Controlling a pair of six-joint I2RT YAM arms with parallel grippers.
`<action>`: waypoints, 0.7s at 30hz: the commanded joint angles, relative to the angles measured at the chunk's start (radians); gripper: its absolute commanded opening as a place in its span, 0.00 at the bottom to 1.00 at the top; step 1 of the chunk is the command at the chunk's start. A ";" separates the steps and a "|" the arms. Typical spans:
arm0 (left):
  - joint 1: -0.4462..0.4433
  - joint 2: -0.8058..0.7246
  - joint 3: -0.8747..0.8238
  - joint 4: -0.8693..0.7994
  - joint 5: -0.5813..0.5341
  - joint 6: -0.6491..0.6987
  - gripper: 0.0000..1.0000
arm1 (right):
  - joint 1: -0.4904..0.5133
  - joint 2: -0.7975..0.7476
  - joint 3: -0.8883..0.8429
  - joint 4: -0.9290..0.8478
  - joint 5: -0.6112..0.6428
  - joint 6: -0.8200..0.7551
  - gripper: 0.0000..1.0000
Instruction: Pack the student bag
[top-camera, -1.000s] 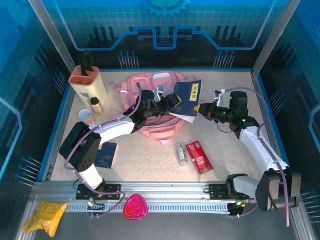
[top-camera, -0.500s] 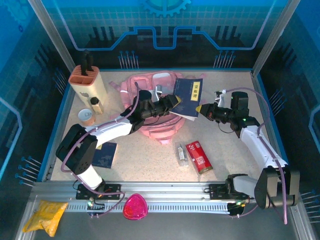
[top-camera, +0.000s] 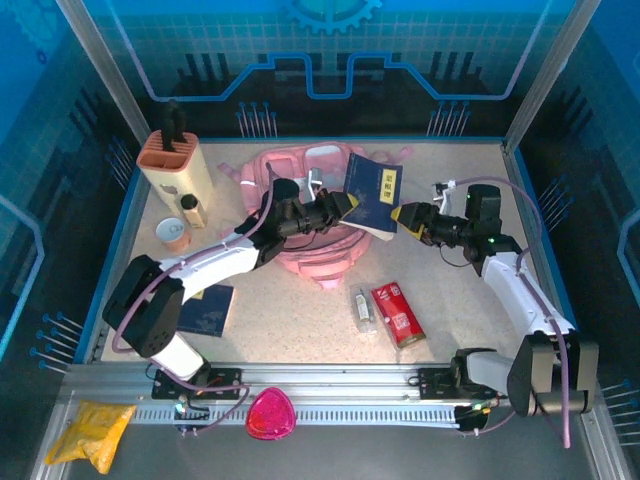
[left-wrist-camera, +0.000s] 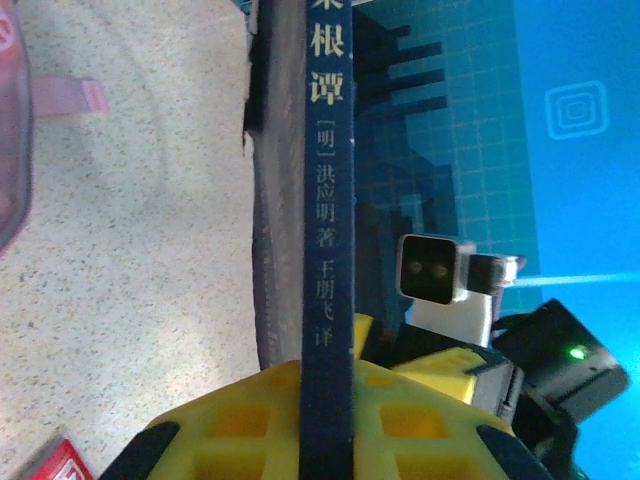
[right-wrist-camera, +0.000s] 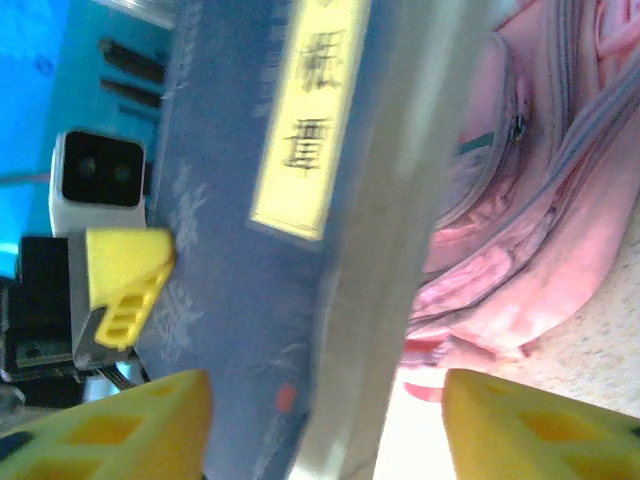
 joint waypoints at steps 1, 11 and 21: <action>-0.008 -0.071 0.014 0.068 -0.012 0.010 0.00 | -0.007 -0.014 -0.026 0.044 -0.073 0.066 0.83; -0.045 -0.088 0.029 0.039 -0.063 0.037 0.00 | 0.114 -0.023 -0.023 0.358 -0.133 0.337 1.00; -0.069 -0.158 0.025 -0.173 -0.168 0.172 0.00 | 0.117 -0.055 -0.064 0.488 -0.118 0.441 0.74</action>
